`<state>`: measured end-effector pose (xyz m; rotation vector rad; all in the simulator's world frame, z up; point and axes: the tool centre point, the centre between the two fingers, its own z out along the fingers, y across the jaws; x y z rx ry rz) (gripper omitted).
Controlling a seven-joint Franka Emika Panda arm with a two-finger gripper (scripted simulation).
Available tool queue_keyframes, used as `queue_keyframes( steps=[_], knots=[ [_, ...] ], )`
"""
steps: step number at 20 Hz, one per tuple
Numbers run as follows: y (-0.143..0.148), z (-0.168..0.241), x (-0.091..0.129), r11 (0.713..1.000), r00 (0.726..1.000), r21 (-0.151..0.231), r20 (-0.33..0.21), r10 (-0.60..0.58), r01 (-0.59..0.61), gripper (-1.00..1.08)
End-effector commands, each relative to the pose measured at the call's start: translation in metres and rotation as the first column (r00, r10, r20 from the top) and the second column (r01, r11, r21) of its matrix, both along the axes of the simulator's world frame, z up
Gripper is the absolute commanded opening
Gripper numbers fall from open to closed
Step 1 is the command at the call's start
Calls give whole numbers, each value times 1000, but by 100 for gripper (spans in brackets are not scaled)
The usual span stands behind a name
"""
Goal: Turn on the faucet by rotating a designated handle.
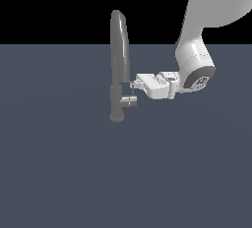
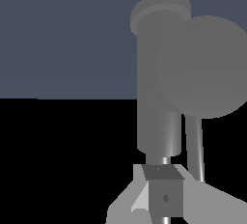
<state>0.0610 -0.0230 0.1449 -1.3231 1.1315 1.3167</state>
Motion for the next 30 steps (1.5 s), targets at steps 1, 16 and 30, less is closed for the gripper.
queue_keyframes(
  steps=[1,16,30],
  knots=[
    [-1,0,-3,1000,1000,0,0,0,0,-100],
    [-5,4,-30,1000,1000,-1,11,-1,1,-100],
    [-10,-25,-65,1000,1000,1,11,2,-2,-100]
  ],
)
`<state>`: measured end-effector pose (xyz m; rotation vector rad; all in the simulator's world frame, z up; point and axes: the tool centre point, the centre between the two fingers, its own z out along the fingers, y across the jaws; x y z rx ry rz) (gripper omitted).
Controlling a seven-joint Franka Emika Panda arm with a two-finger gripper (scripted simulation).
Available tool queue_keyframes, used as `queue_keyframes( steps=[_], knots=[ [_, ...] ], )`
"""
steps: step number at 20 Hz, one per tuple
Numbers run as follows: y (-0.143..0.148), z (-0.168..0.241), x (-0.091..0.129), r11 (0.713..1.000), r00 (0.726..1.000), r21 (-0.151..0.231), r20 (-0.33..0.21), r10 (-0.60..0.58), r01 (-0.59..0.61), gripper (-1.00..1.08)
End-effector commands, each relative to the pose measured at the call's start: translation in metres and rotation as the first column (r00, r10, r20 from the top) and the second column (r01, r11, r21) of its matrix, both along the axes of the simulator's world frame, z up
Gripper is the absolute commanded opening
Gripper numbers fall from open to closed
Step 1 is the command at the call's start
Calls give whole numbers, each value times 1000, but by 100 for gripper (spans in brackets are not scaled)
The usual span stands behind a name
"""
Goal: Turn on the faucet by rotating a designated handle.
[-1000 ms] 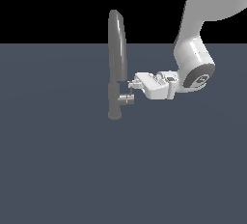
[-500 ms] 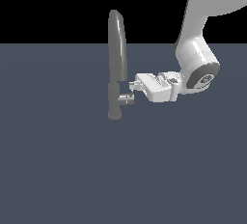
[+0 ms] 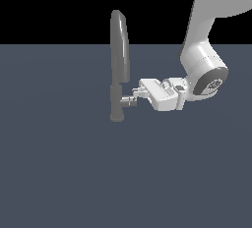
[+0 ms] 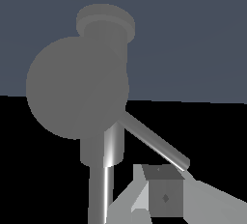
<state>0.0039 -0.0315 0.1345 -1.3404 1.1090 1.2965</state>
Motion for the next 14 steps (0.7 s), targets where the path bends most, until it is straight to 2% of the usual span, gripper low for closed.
queue_keyframes(
  steps=[1,4,5,14],
  knots=[
    [-2,-21,-12,1000,1000,0,-21,-2,2,-100],
    [-4,-34,-20,1000,1000,1,-27,-1,1,-100],
    [-2,-13,-9,1000,1000,3,5,3,-3,-100],
    [-4,-65,-20,1000,1000,1,-26,-1,1,-100]
  ],
)
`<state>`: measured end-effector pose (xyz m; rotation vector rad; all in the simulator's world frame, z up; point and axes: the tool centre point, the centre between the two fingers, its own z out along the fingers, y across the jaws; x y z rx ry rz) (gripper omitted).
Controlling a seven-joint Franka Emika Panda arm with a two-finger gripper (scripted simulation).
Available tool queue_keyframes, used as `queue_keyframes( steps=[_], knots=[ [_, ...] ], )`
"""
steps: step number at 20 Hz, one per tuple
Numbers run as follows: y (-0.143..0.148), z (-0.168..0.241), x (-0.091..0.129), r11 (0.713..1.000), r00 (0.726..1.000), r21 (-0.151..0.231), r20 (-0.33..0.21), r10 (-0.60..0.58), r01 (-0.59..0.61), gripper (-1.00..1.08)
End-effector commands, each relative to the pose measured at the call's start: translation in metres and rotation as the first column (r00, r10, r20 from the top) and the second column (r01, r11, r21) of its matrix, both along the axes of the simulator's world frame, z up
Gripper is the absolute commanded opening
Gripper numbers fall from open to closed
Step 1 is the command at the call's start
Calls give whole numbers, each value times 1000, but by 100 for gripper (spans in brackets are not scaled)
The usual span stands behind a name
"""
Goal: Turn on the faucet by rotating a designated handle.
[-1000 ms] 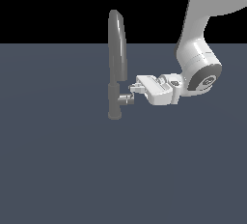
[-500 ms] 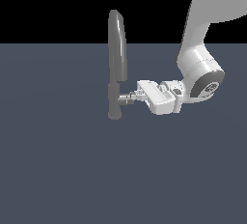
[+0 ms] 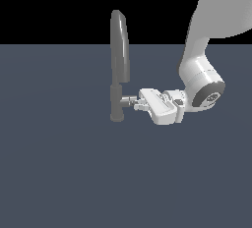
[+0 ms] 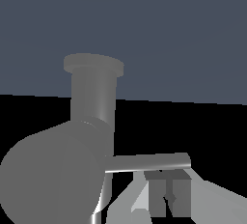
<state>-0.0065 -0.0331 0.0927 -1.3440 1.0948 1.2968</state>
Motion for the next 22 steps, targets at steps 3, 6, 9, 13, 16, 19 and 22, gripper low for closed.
queue_keyframes(
  steps=[3,6,9,13,16,19,22],
  knots=[
    [0,-9,1,1000,1000,-1,-6,-1,1,-100],
    [0,-22,2,1000,1000,-2,-15,-3,3,-100],
    [0,-35,4,1000,1000,-4,-24,-5,5,-100],
    [0,-51,5,1000,999,-5,-34,-7,6,-100],
    [-2,-21,17,1000,1000,7,12,2,-2,-100],
    [-1,-31,20,1000,1000,4,2,0,0,-100],
    [1,-40,24,1000,1000,2,-7,-2,2,-100]
  ],
)
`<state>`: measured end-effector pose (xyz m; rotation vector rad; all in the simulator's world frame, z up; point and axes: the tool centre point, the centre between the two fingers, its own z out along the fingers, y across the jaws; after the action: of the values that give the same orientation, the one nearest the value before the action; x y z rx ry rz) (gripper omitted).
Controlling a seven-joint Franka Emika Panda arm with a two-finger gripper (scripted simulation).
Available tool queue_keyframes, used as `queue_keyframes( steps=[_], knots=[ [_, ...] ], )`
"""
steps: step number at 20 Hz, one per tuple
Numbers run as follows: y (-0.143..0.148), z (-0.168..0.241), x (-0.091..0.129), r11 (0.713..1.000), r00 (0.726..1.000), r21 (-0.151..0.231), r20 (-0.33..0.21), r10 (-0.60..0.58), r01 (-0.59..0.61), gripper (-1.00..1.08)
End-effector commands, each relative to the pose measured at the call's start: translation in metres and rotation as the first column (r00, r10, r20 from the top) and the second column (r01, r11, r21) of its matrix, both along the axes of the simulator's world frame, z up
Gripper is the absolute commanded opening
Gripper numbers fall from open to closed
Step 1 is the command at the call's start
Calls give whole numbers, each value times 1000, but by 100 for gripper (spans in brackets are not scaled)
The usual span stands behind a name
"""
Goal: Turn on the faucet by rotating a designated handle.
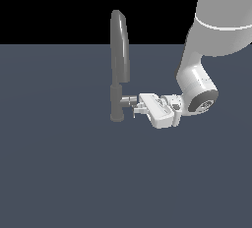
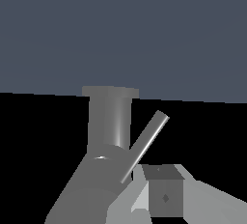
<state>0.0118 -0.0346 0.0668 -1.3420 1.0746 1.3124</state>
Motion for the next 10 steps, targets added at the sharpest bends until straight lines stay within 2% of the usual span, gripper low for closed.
queue_keyframes(
  steps=[1,10],
  knots=[
    [3,-17,6,1000,1000,-15,-10,-16,16,-100],
    [6,-44,15,1000,999,-22,-36,-20,20,-100]
  ],
)
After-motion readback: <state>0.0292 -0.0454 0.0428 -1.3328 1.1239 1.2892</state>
